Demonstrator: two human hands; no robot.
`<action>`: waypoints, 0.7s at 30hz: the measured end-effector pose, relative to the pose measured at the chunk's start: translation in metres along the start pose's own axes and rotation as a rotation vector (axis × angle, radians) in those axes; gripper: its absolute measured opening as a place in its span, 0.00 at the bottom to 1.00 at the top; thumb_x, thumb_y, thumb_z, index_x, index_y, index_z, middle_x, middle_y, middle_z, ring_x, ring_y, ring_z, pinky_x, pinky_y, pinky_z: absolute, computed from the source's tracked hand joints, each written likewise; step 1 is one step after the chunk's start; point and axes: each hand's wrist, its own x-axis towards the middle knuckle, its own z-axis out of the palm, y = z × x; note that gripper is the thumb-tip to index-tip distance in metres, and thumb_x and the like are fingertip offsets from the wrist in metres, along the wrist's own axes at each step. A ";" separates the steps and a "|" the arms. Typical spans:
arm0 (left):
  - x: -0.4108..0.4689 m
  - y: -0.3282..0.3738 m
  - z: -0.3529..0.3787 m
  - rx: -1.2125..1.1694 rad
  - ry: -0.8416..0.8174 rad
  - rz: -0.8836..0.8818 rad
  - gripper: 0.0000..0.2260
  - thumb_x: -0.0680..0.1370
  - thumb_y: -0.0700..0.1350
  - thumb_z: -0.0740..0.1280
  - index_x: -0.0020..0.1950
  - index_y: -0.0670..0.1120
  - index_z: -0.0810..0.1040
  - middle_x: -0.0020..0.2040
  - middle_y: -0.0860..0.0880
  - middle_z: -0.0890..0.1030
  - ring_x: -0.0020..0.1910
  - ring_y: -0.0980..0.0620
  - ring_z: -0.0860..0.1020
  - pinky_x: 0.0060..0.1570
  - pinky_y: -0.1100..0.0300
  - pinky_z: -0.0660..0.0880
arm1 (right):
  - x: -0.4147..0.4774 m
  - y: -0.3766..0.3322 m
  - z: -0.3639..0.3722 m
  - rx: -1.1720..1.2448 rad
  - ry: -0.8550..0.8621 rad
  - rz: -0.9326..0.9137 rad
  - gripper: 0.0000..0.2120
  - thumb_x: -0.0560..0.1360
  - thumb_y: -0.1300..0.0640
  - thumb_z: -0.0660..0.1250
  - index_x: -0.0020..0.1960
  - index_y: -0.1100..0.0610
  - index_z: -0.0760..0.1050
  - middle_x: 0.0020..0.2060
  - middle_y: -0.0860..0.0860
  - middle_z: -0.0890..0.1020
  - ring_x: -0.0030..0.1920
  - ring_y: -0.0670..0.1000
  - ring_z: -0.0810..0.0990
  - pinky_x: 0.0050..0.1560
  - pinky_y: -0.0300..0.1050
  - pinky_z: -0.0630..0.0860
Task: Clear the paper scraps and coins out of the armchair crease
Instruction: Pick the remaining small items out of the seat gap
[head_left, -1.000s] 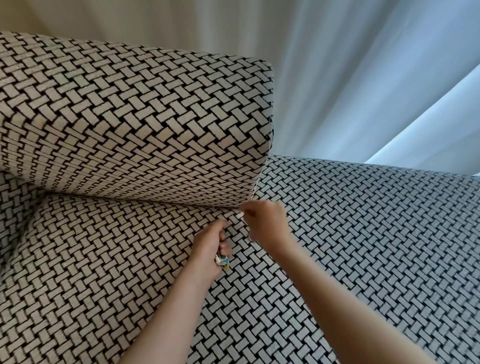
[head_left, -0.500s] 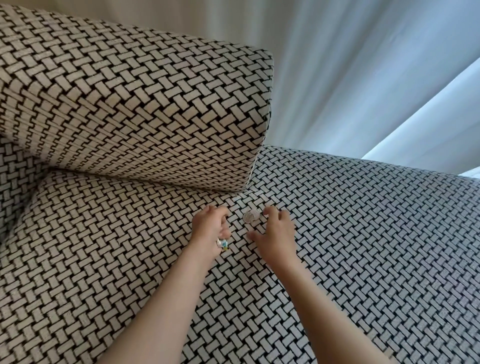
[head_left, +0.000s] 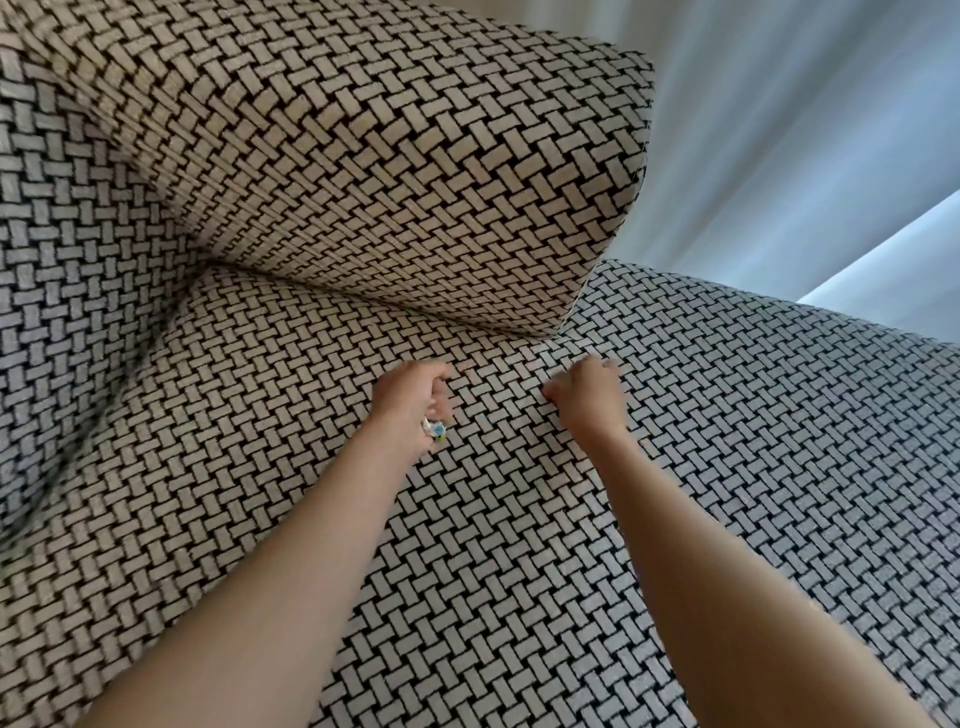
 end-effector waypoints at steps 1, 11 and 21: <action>0.000 0.004 -0.006 -0.013 0.010 0.006 0.10 0.75 0.33 0.62 0.35 0.43 0.68 0.21 0.52 0.65 0.13 0.60 0.60 0.17 0.73 0.57 | -0.001 -0.004 0.003 -0.070 0.004 -0.031 0.10 0.75 0.60 0.62 0.53 0.65 0.73 0.57 0.59 0.72 0.51 0.55 0.75 0.53 0.48 0.75; -0.027 0.011 -0.086 -0.150 0.060 0.026 0.08 0.75 0.43 0.67 0.38 0.44 0.70 0.29 0.51 0.65 0.16 0.59 0.60 0.15 0.69 0.58 | -0.067 -0.068 0.038 1.078 -0.627 0.261 0.04 0.76 0.65 0.62 0.44 0.63 0.74 0.37 0.53 0.76 0.38 0.46 0.76 0.36 0.35 0.76; -0.086 0.019 -0.251 -0.462 0.310 0.103 0.11 0.77 0.47 0.63 0.35 0.46 0.70 0.26 0.52 0.65 0.19 0.59 0.60 0.17 0.68 0.56 | -0.183 -0.188 0.129 0.951 -0.924 0.313 0.10 0.76 0.67 0.51 0.40 0.57 0.66 0.29 0.52 0.71 0.25 0.45 0.68 0.21 0.32 0.62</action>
